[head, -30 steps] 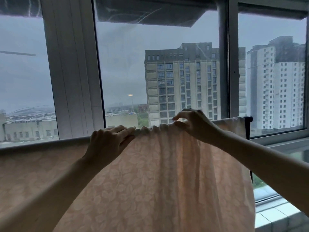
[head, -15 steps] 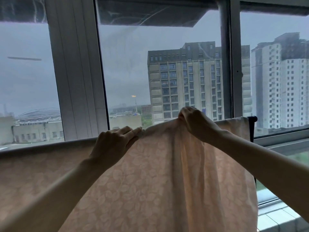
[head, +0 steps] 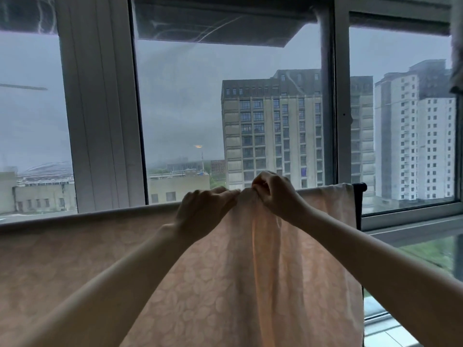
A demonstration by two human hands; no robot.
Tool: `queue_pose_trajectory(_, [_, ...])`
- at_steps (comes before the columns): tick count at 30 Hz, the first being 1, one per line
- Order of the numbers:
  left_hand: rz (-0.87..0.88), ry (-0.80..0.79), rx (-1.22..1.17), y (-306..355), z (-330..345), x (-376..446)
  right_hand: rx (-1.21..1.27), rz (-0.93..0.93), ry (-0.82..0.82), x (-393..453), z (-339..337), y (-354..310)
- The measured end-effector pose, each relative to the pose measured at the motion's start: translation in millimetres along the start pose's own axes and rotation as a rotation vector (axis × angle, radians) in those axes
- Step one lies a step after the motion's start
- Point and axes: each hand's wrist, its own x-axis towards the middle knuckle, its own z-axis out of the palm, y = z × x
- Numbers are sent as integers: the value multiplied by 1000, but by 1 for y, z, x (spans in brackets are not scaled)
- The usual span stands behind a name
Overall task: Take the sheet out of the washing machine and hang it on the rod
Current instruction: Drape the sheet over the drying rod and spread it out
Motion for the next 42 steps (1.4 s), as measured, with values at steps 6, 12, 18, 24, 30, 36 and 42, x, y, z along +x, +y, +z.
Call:
queue_pose_trajectory(6, [-52, 12, 14, -6, 5, 1, 27, -20, -108, -21, -19, 35])
queue_pose_trajectory(12, [-80, -7, 16, -10, 4, 0, 94, -16, -134, -21, -28, 44])
queue_pose_trajectory(18, [-83, 9, -7, -10, 1, -9, 113, 22, -66, -15, -22, 39])
queue_pose_trajectory(24, [-90, 57, 41, -4, -2, -12, -43, 104, -73, -11, -29, 57])
queue_pose_trajectory(30, [-90, 79, 45, -2, -3, -12, -289, 278, -33, -24, -81, 114])
queue_pose_trajectory(36, [-75, 116, 53, 6, 2, -11, -112, -5, -142, -21, -56, 52])
queue_pose_trajectory(42, [-79, 86, 105, 0, 2, -14, -36, -226, -146, -15, -23, 29])
